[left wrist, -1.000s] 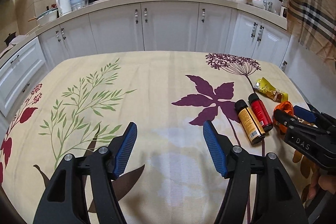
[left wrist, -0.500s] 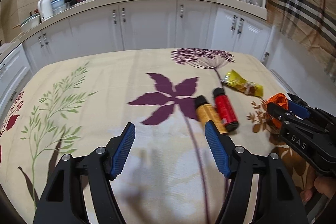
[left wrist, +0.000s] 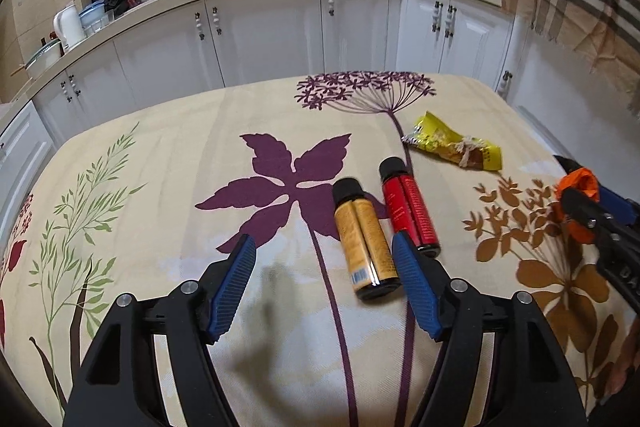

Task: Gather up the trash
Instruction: 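Grasp the orange bag with the right tool while the left tool grasps the orange-labelled bottle, then carry the orange bag and orange-labelled bottle toward the black bin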

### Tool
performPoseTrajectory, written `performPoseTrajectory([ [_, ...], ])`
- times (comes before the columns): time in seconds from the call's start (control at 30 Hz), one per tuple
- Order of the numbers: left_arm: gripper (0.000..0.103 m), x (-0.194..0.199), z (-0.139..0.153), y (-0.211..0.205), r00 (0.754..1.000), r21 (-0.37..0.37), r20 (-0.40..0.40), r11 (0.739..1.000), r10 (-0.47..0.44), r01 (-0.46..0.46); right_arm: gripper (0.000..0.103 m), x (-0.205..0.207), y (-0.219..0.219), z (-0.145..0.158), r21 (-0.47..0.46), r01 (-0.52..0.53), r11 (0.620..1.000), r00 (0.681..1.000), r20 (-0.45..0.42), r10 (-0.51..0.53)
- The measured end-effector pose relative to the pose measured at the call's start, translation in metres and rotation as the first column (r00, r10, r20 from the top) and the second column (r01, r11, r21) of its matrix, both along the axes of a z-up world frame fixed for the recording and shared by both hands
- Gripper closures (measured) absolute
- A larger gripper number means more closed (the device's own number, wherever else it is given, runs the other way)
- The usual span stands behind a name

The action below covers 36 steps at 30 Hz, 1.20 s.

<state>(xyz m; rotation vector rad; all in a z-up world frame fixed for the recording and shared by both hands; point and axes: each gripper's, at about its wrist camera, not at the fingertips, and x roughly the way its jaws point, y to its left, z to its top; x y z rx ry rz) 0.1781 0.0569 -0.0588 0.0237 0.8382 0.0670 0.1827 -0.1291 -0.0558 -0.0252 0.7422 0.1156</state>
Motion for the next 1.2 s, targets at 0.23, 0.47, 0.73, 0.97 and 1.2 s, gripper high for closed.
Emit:
performPoseTrajectory([
  [0.23, 0.035, 0.002, -0.001, 0.006, 1.0, -0.016, -0.004, 1.0, 0.007, -0.007, 0.059, 0.0, -0.001, -0.001, 0.005, -0.004, 1.0, 1.0, 0.003, 0.004],
  [0.47, 0.057, 0.012, -0.004, -0.003, 0.998, -0.021, -0.022, 0.998, -0.058, 0.058, 0.059, 0.0, 0.001, -0.001, 0.003, -0.004, 1.0, 1.0, 0.002, 0.004],
  [0.73, 0.078, 0.009, -0.006, -0.001, 0.997, -0.041, -0.029, 0.996, -0.077, 0.075, 0.059, 0.0, 0.004, -0.002, -0.002, -0.008, 1.0, 1.0, 0.003, 0.008],
  [0.97, 0.078, -0.006, 0.002, 0.006, 0.999, -0.036, 0.02, 0.998, -0.048, 0.049, 0.059, -0.005, 0.005, 0.0, 0.003, -0.013, 1.0, 1.0, 0.015, 0.013],
  [1.2, 0.078, -0.026, 0.022, 0.003, 0.995, -0.04, 0.087, 0.998, -0.041, 0.044, 0.059, -0.018, 0.0, 0.011, 0.008, -0.005, 1.0, 0.999, 0.054, 0.005],
])
